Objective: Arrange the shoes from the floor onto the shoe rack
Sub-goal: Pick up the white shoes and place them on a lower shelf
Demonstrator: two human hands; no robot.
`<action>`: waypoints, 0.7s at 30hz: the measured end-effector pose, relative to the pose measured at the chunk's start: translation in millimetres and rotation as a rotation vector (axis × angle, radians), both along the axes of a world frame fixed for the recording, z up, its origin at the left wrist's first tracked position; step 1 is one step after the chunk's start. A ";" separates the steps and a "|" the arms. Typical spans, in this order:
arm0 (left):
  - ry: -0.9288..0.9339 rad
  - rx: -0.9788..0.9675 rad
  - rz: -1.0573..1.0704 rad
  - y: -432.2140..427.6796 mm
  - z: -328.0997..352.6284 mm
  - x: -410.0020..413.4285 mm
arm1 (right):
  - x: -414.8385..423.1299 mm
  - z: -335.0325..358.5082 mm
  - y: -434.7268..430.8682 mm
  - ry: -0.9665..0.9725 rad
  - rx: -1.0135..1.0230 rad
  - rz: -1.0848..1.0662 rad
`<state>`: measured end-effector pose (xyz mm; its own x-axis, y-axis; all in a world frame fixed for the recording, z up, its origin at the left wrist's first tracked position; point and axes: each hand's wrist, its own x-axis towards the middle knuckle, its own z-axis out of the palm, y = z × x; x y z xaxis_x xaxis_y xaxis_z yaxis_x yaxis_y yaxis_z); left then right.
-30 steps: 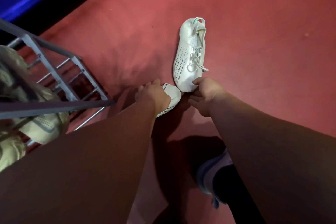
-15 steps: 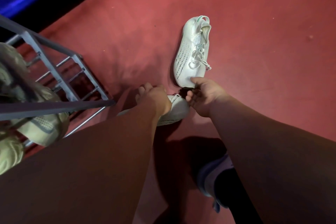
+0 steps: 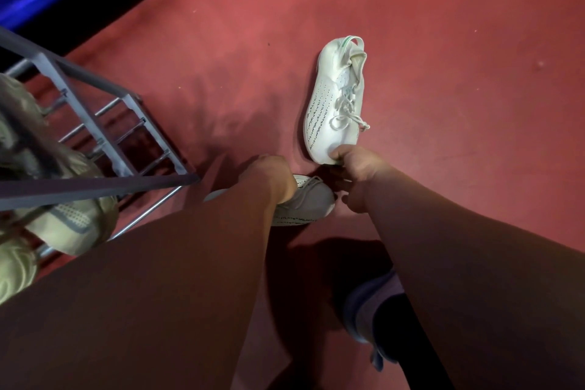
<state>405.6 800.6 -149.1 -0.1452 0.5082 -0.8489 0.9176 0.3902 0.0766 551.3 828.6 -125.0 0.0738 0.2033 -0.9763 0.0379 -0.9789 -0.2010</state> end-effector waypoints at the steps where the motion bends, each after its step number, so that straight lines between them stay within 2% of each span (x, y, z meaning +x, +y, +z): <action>1: 0.002 -0.004 -0.023 0.6 0.3 0.0 | 0.5 -0.5 -3.7 0.016 -0.029 0.021; 4: 0.008 0.000 -0.028 1.5 1.3 0.2 | -1.1 -3.9 -12.5 0.067 -0.086 0.024; 12: -0.019 -0.063 0.095 2.9 8.2 -6.1 | 3.5 -8.8 -13.9 0.062 -0.065 -0.046; 19: 0.041 -0.089 -0.043 -1.2 16.0 -27.7 | -8.5 -10.8 -12.0 0.031 -0.004 -0.144; 21: 0.033 -0.086 -0.005 -11.8 19.9 -42.6 | -13.5 -7.8 -11.2 0.032 0.002 -0.133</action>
